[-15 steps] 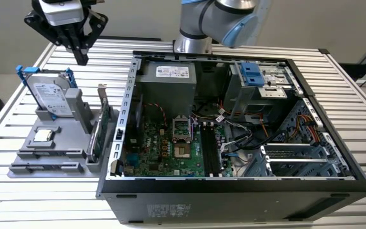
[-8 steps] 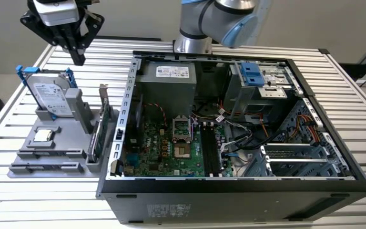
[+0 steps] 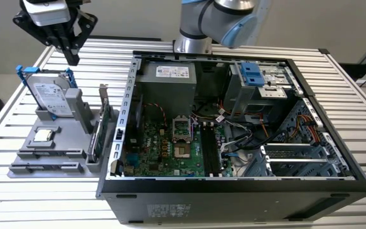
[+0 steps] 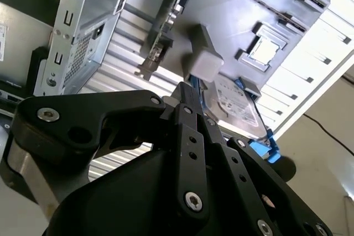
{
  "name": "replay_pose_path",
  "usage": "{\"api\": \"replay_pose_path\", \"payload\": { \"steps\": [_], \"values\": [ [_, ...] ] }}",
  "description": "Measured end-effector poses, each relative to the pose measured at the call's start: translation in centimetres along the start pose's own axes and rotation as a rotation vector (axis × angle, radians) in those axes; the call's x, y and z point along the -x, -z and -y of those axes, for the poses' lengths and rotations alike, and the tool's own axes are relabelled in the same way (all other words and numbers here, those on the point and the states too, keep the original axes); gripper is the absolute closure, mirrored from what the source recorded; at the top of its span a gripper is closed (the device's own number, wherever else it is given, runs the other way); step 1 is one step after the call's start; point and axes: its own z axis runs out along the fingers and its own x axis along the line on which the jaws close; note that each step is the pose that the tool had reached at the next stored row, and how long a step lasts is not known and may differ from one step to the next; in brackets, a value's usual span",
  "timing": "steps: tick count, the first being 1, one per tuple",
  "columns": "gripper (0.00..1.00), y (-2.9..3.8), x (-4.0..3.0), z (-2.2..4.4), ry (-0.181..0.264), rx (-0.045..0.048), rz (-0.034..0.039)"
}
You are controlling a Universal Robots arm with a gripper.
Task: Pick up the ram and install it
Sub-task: 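Reach for the ram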
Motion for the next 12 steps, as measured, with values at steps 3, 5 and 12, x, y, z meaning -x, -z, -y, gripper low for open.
{"api": "replay_pose_path", "payload": {
  "steps": [3,5,12],
  "values": [
    [1.0,0.0,-0.48,0.05,0.0,0.0,0.0],
    [1.0,0.0,-0.72,0.07,0.0,0.0001,0.0001],
    [1.0,0.02,-1.57,0.13,0.0,0.0,0.0]
  ]
}}
